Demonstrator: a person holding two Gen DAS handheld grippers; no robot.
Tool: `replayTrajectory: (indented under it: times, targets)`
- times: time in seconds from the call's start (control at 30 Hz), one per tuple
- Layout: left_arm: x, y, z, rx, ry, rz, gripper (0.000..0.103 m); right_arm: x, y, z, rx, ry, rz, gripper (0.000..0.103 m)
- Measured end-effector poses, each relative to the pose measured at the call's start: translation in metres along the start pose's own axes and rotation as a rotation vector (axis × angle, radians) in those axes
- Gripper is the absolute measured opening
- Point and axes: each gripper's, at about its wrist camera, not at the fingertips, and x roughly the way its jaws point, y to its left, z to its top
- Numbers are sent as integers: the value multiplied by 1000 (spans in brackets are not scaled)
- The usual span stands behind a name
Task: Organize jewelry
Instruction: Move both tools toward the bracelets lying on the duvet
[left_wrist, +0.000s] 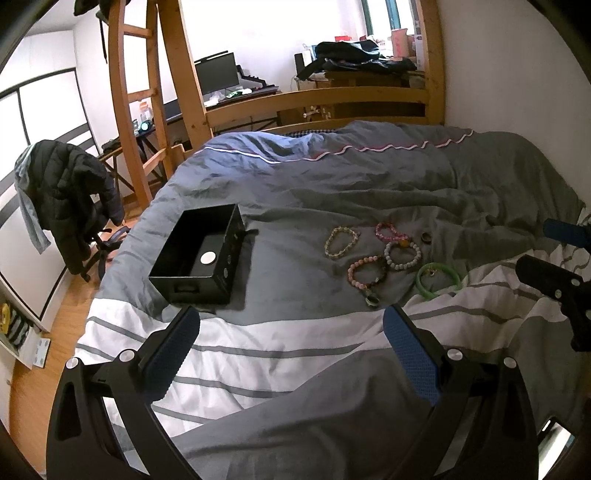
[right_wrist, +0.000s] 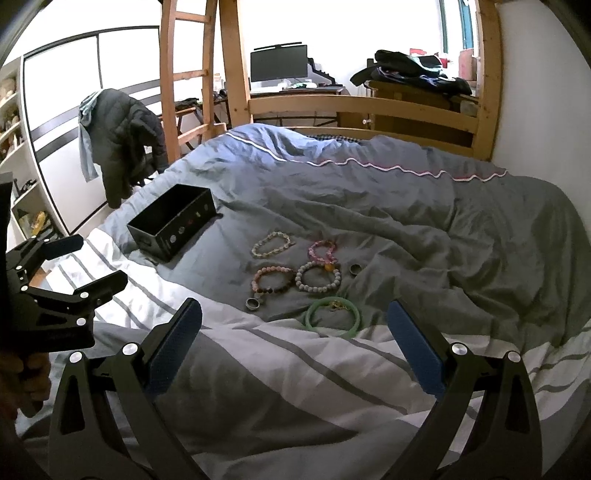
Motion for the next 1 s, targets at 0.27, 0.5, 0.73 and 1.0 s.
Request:
replayTrajectory:
  times: [0.27, 0.5, 0.73, 1.0]
  targets:
    - [1, -3, 0, 8, 10, -5, 98, 0, 0, 0, -3, 9, 1, 99]
    - [1, -4, 0, 5, 12, -35, 98, 1, 1, 0, 5, 21, 7, 99]
    - [2, -7, -1, 14, 12, -38, 98, 3, 2, -1, 9, 28, 6, 99]
    - [17, -11, 2, 17, 24, -55, 98, 14, -8, -3, 16, 52, -5, 99]
